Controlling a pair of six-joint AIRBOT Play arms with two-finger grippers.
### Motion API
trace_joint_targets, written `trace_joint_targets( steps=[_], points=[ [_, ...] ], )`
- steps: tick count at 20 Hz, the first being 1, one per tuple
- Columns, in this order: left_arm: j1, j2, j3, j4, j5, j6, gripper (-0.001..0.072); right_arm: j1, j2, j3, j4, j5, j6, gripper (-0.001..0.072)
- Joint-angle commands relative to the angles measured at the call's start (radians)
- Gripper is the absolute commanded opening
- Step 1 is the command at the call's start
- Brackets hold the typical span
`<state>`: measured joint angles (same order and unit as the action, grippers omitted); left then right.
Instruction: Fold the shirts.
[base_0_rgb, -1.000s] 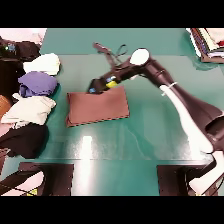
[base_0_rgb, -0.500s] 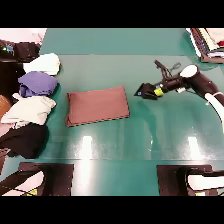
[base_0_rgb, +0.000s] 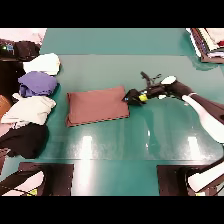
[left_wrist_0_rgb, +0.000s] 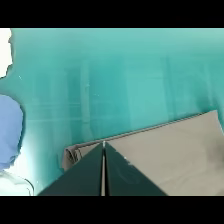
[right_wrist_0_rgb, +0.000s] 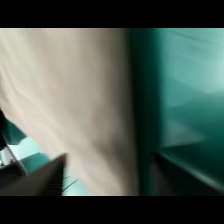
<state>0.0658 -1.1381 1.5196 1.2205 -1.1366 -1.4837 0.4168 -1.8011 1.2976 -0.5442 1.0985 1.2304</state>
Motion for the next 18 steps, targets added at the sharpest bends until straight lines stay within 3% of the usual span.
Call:
trace_joint_targets(
  steps=[1,2,5,8,11,18],
  points=[
    [-0.003,0.000,0.000,-0.026,-0.001,0.000,0.0027,0.113,-0.121,0.178,0.028,-0.009,-0.008,0.0426],
    [-0.005,0.000,0.000,-0.028,-0.002,0.000,0.0027,0.135,-0.148,0.223,0.027,-0.013,-0.008,0.0368],
    [-0.010,0.000,0.000,-0.048,-0.011,-0.001,0.0027,0.159,-0.196,0.324,0.016,0.009,-0.009,0.0023],
    [-0.021,0.000,-0.007,-0.076,-0.027,-0.001,0.0026,0.122,-0.171,0.356,-0.013,0.009,-0.006,0.0017],
    [-0.105,0.000,-0.023,-0.072,-0.027,-0.001,0.0026,0.009,-0.050,0.306,-0.150,-0.017,0.034,0.0017],
    [-0.343,0.000,-0.031,-0.072,0.136,-0.001,0.0026,-0.575,0.383,0.010,-0.363,-0.049,0.097,0.0017]
  ],
)
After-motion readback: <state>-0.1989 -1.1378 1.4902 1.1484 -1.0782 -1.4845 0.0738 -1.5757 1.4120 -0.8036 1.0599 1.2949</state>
